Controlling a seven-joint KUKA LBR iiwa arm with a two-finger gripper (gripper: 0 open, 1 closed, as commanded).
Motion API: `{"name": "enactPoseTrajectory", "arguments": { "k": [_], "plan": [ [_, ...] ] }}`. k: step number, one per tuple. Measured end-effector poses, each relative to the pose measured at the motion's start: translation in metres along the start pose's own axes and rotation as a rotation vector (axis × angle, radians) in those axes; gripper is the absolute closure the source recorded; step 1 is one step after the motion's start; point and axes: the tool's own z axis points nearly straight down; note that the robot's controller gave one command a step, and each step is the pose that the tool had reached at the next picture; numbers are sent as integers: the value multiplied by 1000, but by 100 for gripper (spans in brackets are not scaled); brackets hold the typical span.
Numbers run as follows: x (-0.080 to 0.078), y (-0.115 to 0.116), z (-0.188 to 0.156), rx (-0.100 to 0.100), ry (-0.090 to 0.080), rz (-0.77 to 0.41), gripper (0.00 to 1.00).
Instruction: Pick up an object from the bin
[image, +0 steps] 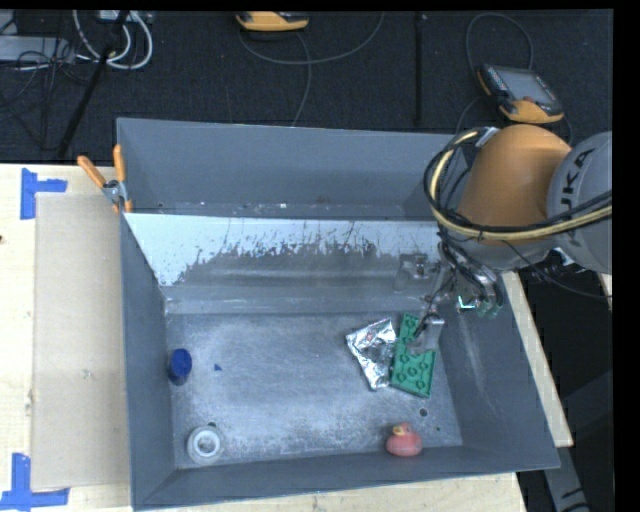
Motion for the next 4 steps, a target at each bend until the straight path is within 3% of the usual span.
{"name": "enactPoseTrajectory", "arguments": {
  "k": [1, 2, 3, 4],
  "plan": [
    [26, -20, 87, -2, -5, 252, 0],
    [24, -20, 82, -1, -8, 247, 100],
    [91, -2, 83, 5, -25, -173, 100],
    [95, -1, 87, 3, -15, -175, 0]
  ]
}}
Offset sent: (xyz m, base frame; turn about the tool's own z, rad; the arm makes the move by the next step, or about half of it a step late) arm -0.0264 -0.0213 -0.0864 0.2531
